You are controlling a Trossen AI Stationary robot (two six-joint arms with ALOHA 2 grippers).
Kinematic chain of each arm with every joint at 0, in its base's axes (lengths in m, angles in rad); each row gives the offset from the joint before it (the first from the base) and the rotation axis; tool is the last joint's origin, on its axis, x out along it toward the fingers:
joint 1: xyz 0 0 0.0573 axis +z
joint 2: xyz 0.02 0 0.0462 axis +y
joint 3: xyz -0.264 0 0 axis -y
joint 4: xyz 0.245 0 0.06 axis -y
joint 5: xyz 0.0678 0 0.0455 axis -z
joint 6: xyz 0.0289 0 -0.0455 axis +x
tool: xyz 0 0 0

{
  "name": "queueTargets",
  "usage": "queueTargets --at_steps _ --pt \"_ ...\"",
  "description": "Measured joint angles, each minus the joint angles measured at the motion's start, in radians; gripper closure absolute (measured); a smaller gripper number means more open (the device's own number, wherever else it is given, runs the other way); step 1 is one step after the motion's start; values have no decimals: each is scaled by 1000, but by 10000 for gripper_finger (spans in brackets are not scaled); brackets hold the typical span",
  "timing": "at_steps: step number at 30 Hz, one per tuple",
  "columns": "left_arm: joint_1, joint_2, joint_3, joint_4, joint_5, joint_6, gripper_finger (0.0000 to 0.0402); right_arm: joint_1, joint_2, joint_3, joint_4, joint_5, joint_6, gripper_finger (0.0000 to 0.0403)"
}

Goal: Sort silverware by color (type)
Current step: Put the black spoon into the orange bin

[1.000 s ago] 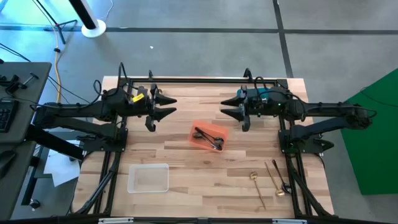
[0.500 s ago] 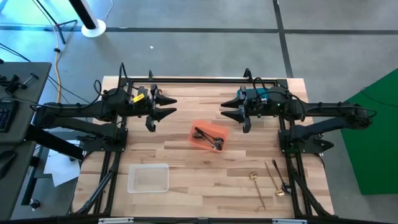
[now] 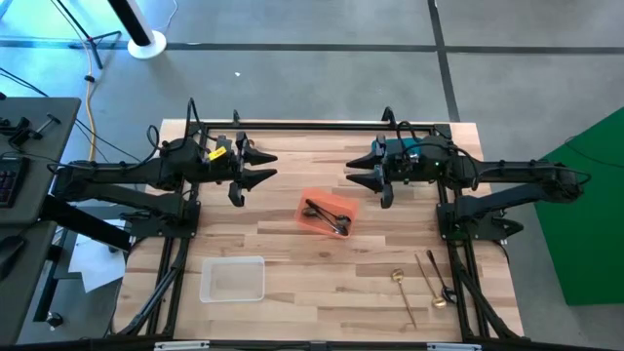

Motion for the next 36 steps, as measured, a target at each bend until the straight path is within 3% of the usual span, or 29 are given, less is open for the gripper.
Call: queueTargets --at_steps 6,10,17,21,25,32,36 --pt "0 0 0 0 0 0 241 0 0 0 0 12 37 254" --pt "0 0 0 0 0 0 241 -4 0 0 -80 34 176 254" --pt "0 0 0 1 0 -12 241 35 0 0 -538 -196 496 254" --pt "0 0 0 1 0 -27 241 128 0 -2 -832 -232 632 254" --pt "0 0 0 1 0 -27 241 249 0 -62 -989 -241 801 254" --pt "0 0 0 1 0 -27 241 458 0 -232 -990 -347 1180 254" --pt "0 0 0 1 0 -26 241 534 0 -307 -989 -367 1299 254"
